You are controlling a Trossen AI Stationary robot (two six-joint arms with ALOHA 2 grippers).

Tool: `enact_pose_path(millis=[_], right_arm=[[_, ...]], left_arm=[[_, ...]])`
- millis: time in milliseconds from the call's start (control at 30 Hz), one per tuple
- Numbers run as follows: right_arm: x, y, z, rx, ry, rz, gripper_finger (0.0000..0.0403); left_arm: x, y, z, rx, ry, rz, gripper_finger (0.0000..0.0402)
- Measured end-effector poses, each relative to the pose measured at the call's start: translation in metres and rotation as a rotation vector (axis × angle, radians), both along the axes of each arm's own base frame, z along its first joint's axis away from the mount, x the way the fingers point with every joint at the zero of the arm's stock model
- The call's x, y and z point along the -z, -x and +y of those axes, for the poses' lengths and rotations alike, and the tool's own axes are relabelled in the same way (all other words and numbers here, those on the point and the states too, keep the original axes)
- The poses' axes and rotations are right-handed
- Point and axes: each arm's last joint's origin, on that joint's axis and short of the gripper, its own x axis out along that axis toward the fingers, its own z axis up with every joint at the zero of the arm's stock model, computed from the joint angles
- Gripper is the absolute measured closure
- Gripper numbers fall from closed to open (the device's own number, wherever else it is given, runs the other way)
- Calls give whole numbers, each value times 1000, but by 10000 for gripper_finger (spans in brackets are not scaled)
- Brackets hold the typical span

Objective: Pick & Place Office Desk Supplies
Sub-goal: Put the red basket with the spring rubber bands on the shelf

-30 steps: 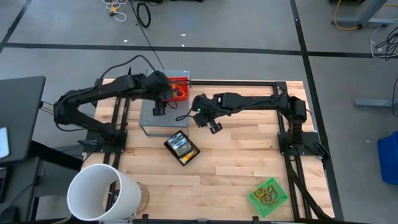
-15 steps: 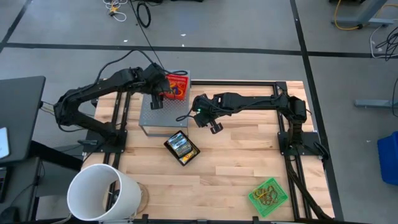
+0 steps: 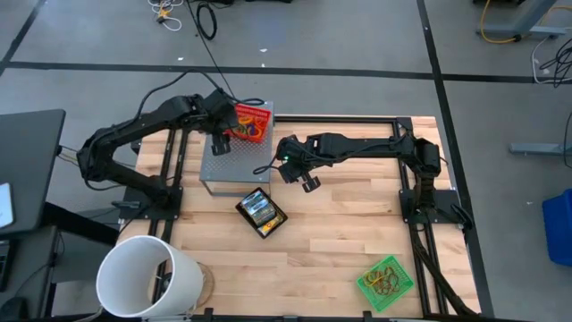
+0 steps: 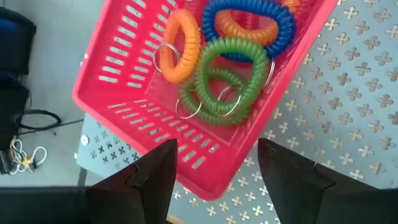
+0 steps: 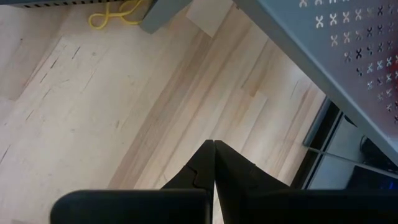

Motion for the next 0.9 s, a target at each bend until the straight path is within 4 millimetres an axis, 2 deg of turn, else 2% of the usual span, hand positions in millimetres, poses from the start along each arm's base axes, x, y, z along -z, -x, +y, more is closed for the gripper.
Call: enact_pose_path(millis=[500,600,733,900], right_arm=[[0,0,0,0,0,0,390],[0,0,0,0,0,0,390],[0,0,0,0,0,0,390],[0,0,0,0,0,0,390]], left_arm=[[2,7,-2,-90,11,56,175],[-8,6,-2,-92,-14,26,175],[-32,4,-4,-75,-51,-49,175],[-56,2,-16,49,9,-188,186]])
